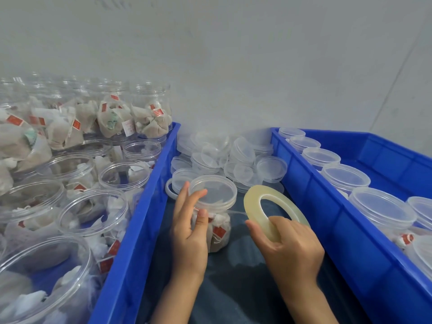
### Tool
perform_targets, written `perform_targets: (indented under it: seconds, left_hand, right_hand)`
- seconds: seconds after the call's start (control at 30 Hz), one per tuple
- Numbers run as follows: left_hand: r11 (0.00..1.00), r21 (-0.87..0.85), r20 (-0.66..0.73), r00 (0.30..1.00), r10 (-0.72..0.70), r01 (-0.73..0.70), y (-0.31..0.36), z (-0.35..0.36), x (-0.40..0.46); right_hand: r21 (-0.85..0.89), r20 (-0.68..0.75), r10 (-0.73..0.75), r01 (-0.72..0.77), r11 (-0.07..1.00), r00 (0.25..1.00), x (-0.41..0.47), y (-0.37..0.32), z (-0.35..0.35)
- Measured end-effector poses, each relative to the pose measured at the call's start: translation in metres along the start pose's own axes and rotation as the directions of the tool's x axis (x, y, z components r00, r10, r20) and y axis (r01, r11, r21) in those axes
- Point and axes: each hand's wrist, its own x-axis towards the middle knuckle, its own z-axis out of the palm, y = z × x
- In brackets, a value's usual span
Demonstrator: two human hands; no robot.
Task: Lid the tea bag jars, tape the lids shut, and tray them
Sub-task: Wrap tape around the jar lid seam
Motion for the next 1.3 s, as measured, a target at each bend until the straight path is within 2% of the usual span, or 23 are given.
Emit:
perform_targets:
  seconds: [0.13, 0.2, 0.3, 0.37, 0.47, 0.57, 0.87, 1.03, 1.1, 1.2, 1.3]
  left_hand:
    - [0.989, -0.124, -0.015, 0.997, -0.081, 0.078, -0.001, 0.0, -0.002]
    - [0.986, -0.125, 0.021, 0.994, -0.107, 0.109, -0.001, 0.001, -0.005]
    - [0.98, 0.126, 0.095, 0.982, -0.166, 0.154, -0.007, 0.005, -0.007]
    - [0.947, 0.265, 0.041, 0.979, -0.199, 0.182, -0.011, 0.005, -0.006]
    - [0.931, 0.342, -0.023, 0.992, -0.127, 0.127, -0.008, 0.004, -0.007]
    - [0.916, 0.4, 0.033, 0.998, -0.052, 0.034, 0.0, -0.001, -0.011]
    - [0.975, 0.143, 0.263, 0.944, -0.201, 0.169, 0.018, -0.001, -0.01]
    - [0.958, 0.017, 0.446, 0.855, -0.264, 0.286, 0.028, 0.0, -0.011]
    - [0.944, -0.037, 0.511, 0.818, -0.264, 0.328, 0.029, 0.001, -0.01]
    - [0.944, -0.055, 0.591, 0.773, -0.232, 0.325, 0.032, 0.001, -0.012]
    - [0.924, -0.136, 0.554, 0.801, -0.228, 0.358, 0.034, 0.003, -0.014]
  right_hand:
    - [-0.005, 0.004, 0.015, -0.015, 1.0, 1.0, 0.0, 0.0, 0.0]
    - [-0.001, 0.028, 0.019, -0.019, 1.0, 0.999, -0.001, 0.0, -0.001]
    - [-0.02, 0.126, 0.065, -0.064, 0.998, 0.99, 0.0, -0.001, -0.002]
    - [-0.061, 0.222, 0.103, -0.092, 0.994, 0.97, 0.001, 0.0, -0.002]
    - [-0.104, 0.351, 0.192, -0.166, 0.981, 0.916, 0.004, 0.008, -0.004]
    - [-0.151, 0.413, 0.335, -0.299, 0.942, 0.847, 0.009, 0.018, -0.007]
    - [-0.175, 0.503, 0.521, -0.508, 0.843, 0.69, 0.011, 0.04, 0.0]
    - [-0.151, 0.581, 0.497, -0.515, 0.844, 0.645, 0.014, 0.041, 0.003]
    - [-0.091, 0.637, 0.455, -0.526, 0.846, 0.622, 0.013, 0.035, 0.003]
    - [0.005, 0.666, 0.398, -0.538, 0.843, 0.631, 0.009, 0.025, 0.002]
    - [0.011, 0.666, 0.389, -0.529, 0.848, 0.637, 0.009, 0.02, 0.001]
